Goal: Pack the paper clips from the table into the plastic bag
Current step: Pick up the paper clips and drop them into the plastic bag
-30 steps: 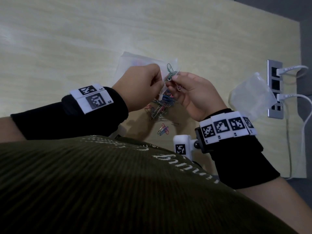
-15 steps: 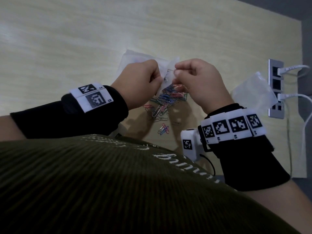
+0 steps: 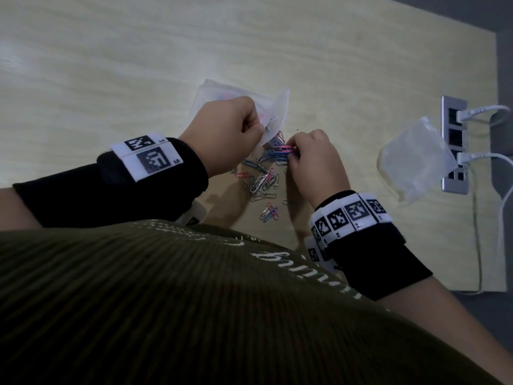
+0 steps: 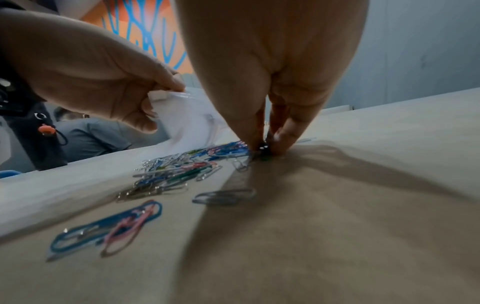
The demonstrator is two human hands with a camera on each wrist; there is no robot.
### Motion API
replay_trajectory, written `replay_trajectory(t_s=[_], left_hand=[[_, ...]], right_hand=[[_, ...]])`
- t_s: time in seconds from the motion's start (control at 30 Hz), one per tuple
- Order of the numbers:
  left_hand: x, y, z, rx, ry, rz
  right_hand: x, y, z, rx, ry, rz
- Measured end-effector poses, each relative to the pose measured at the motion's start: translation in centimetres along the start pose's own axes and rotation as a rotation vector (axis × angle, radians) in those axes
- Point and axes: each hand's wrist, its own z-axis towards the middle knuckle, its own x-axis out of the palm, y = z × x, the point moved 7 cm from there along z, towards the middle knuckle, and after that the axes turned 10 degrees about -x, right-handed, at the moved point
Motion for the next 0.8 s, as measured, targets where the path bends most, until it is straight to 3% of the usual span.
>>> replay_trajectory(t_s=[0.23,0.43,0.67,0.8], left_hand=[[-0.2,0.0,0.2,-0.005,-0.011,-0.008],[-0.2,0.1,0.2,-0.013,-0.018,-0.014],[0.2,0.0,0.1,-0.004,0.005,-0.027],[0.4,-0.2,-0.1,0.020,0.006,-0.022]], right_hand=[[-1.3,-1.8,0.2,0.122,-0.045,0.159],[-2.6,-2.3,0.2,0.255,-0.082,0.621],[-2.9,1.0,0.5,0.392,-0.090,1.426],[-1.9,2.6,0.6,0.465,-0.027,1.515]])
